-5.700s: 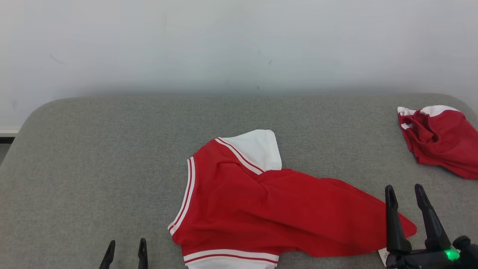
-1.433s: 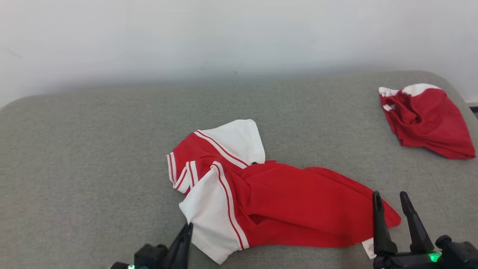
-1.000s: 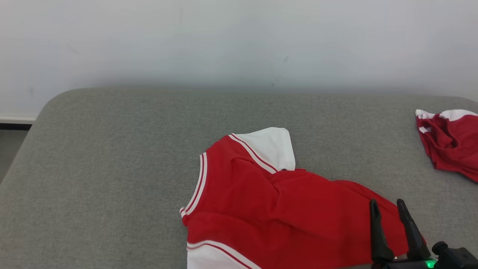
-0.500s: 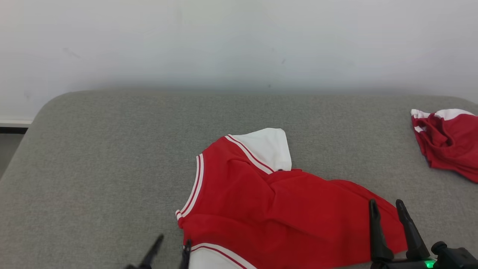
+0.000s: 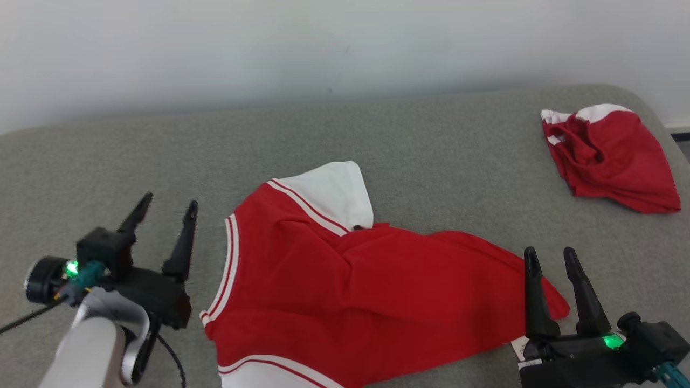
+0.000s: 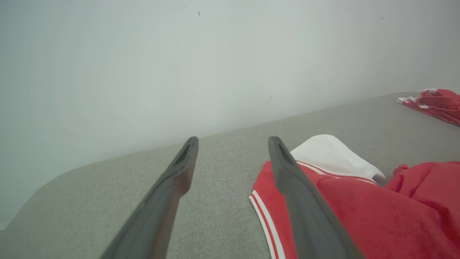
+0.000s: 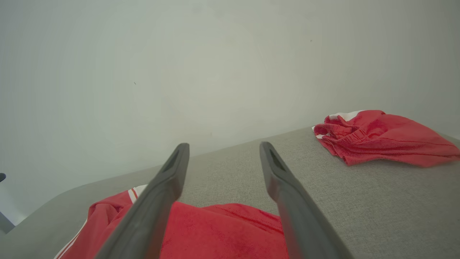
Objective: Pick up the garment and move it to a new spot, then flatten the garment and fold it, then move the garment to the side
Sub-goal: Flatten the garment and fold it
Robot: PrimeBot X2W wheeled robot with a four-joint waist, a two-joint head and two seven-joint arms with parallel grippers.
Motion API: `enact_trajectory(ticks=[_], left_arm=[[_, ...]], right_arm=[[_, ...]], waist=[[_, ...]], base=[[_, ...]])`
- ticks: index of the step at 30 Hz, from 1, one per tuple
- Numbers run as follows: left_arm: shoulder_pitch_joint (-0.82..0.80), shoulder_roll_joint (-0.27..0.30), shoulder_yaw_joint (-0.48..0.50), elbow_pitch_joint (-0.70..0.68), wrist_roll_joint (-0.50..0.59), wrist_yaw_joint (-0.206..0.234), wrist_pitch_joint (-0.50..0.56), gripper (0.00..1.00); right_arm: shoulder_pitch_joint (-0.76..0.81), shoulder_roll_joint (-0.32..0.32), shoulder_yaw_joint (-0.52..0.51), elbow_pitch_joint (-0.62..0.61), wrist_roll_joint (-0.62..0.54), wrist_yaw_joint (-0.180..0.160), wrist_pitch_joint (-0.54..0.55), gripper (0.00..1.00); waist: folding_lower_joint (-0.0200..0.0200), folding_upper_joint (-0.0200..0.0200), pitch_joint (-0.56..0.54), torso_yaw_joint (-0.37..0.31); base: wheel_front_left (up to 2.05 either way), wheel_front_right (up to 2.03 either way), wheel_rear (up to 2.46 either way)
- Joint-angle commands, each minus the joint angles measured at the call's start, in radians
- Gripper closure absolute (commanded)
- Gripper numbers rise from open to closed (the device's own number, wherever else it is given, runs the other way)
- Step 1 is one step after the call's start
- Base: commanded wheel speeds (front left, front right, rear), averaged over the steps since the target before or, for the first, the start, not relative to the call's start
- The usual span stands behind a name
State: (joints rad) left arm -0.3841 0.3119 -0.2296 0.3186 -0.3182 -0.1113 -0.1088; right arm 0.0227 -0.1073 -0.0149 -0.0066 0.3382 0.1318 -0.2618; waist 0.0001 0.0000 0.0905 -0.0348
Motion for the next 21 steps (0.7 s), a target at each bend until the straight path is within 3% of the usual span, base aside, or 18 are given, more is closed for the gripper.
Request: enact_trajectory(ticks=[1, 10, 21], left_arm=[[-0.034, 0.019, 0.003, 0.013, -0.01, -0.003, 0.013, 0.0], [-0.18, 0.114, -0.043, 0.159, -0.097, -0.018, 0.13, 0.0], [-0.209, 0.147, -0.158, 0.274, -0.17, -0.018, 0.199, 0.0]], right_arm=[[-0.018, 0.008, 0.006, -0.002, 0.007, -0.003, -0.004, 0.0], [-0.064, 0.031, 0.008, 0.01, 0.014, -0.003, -0.004, 0.0], [-0.09, 0.033, 0.014, 0.01, 0.014, -0.003, -0.004, 0.0]], waist=[[-0.0001, 0.0, 0.079, -0.082], [-0.0001, 0.0, 0.145, -0.18], [-0.0001, 0.0, 0.178, -0.201]], base=[[0.0, 0.0, 0.0], [0.0, 0.0, 0.0], [0.0, 0.0, 0.0]])
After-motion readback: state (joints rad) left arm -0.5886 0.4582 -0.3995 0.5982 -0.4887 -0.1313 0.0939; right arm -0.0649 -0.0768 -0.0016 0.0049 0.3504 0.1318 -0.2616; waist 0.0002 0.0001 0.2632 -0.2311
